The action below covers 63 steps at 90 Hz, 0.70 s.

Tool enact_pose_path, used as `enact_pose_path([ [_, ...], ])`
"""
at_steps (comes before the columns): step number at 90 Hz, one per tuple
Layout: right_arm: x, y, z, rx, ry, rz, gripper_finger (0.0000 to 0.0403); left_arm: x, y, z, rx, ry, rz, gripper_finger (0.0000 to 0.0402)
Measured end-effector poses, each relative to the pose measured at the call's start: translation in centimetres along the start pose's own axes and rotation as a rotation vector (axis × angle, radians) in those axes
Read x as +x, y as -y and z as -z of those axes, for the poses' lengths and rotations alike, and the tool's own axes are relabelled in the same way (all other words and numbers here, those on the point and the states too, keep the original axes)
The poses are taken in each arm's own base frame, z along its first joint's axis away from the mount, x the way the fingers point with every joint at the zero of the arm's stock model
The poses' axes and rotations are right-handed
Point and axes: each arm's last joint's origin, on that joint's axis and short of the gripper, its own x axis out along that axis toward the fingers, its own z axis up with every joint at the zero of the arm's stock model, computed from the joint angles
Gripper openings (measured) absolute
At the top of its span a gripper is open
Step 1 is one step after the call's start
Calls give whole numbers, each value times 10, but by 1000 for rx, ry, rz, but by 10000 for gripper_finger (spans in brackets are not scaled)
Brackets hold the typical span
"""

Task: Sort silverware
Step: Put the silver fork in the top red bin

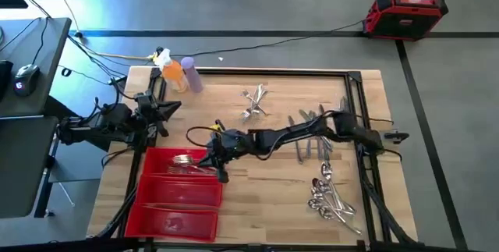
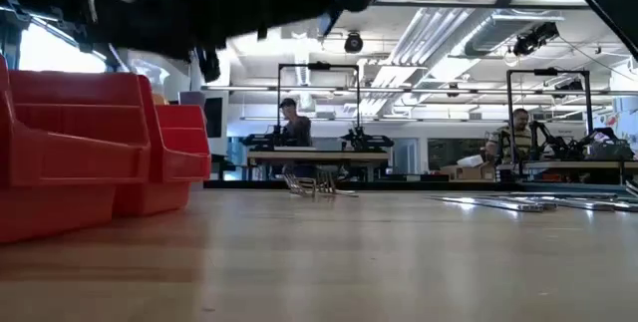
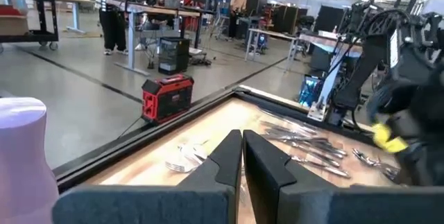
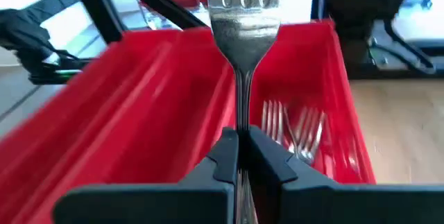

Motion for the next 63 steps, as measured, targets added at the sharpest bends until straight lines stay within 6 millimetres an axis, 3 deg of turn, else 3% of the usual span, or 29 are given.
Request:
enact_pose_path([
  [24,15,19,32,50,-78,29,2,0,0,0,1,0,0,0],
  [37,17,19,36,23,-88,25,17,0,0,0,1,0,0,0],
  [63,17,21,36,7,-77,63,114,0,0,0,3,0,0,0],
])
